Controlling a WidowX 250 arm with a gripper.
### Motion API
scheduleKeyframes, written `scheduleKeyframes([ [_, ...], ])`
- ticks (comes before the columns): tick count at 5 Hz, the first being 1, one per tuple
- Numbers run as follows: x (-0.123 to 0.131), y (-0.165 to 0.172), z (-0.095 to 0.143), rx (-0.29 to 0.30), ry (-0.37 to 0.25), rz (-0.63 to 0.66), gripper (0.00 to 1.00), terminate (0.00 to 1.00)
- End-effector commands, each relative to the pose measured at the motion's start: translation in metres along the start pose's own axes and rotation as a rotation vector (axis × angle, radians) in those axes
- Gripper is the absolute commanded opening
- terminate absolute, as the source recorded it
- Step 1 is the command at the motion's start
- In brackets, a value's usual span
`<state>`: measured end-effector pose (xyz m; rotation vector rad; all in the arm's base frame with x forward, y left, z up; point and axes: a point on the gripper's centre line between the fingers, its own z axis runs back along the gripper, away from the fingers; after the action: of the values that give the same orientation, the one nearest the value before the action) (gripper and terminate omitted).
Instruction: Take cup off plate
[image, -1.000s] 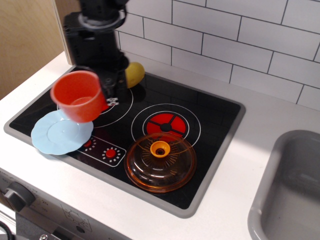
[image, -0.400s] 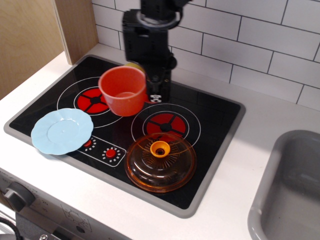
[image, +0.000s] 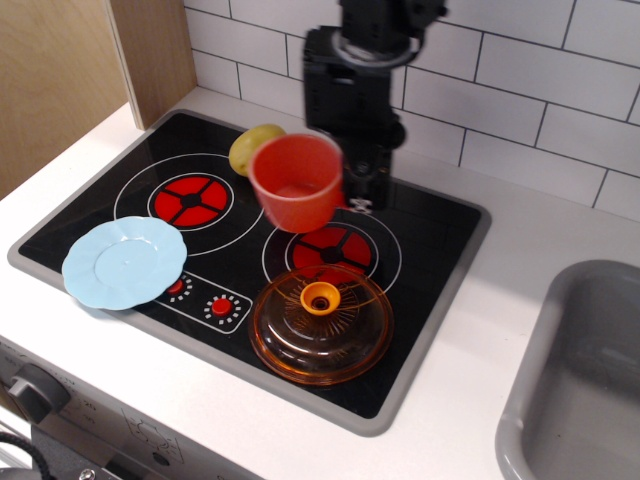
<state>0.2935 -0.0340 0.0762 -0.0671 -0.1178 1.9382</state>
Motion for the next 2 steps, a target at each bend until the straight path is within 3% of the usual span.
scheduleKeyframes([
  [1,-0.0139,0.0025,0.0000,-0.050,0.012,-0.024,0.00,0.00],
  [2,-0.0153,0.0014,-0.0024,-0.034,0.017,-0.032,0.00,0.00],
])
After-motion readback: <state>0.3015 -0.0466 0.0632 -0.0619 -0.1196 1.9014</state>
